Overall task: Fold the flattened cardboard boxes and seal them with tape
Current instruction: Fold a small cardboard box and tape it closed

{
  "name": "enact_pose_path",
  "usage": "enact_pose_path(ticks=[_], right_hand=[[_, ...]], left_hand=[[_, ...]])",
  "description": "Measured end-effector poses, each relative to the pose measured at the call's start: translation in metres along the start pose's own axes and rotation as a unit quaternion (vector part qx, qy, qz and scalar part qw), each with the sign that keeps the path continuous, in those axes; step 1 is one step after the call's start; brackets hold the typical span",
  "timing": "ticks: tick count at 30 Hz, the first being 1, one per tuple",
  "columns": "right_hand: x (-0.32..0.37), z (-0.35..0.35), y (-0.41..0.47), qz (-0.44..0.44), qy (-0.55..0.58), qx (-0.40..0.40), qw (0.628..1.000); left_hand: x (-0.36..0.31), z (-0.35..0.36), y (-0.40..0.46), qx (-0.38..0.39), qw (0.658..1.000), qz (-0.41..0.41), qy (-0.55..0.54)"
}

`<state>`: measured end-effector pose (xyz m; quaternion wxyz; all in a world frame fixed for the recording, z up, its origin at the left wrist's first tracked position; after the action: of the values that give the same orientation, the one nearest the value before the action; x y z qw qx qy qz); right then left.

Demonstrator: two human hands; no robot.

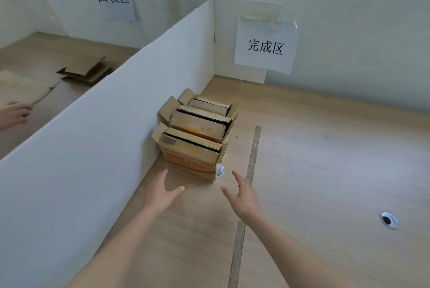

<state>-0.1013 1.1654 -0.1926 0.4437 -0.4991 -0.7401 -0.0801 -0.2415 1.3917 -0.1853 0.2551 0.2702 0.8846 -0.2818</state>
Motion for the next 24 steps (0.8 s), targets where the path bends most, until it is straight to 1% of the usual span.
enact_pose_path(ticks=[3, 6, 10, 13, 18, 21, 24], right_hand=[[0.002, -0.052, -0.029, -0.020, -0.042, -0.015, 0.999], [0.006, -0.124, -0.071, -0.044, -0.080, -0.044, 0.995], [0.008, -0.251, -0.154, -0.064, -0.089, -0.135, 0.985], [-0.008, -0.351, -0.234, -0.075, -0.077, -0.208, 0.972], [-0.063, -0.501, -0.382, -0.068, -0.095, -0.323, 0.939], [-0.113, -0.570, -0.463, -0.037, -0.113, -0.371, 0.921], [-0.166, -0.624, -0.536, 0.001, -0.128, -0.411, 0.903]], left_hand=[[-0.046, -0.001, -0.045, -0.006, 0.997, 0.056, 0.042], [-0.117, -0.001, -0.098, -0.018, 0.986, 0.125, 0.105], [-0.234, 0.012, -0.187, -0.044, 0.965, 0.215, 0.140], [-0.325, 0.038, -0.272, -0.048, 0.947, 0.289, 0.130], [-0.451, 0.108, -0.429, -0.032, 0.900, 0.416, 0.124], [-0.507, 0.159, -0.519, -0.012, 0.874, 0.472, 0.116], [-0.554, 0.213, -0.597, 0.018, 0.848, 0.518, 0.114]])
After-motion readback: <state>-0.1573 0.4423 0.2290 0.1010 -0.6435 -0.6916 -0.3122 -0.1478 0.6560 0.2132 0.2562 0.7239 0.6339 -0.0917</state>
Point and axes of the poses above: each hand's wrist, its own y-axis towards the middle knuckle, its own z-axis out of the palm, x = y × z, the point moved 4 cm from there along y, towards the middle knuckle
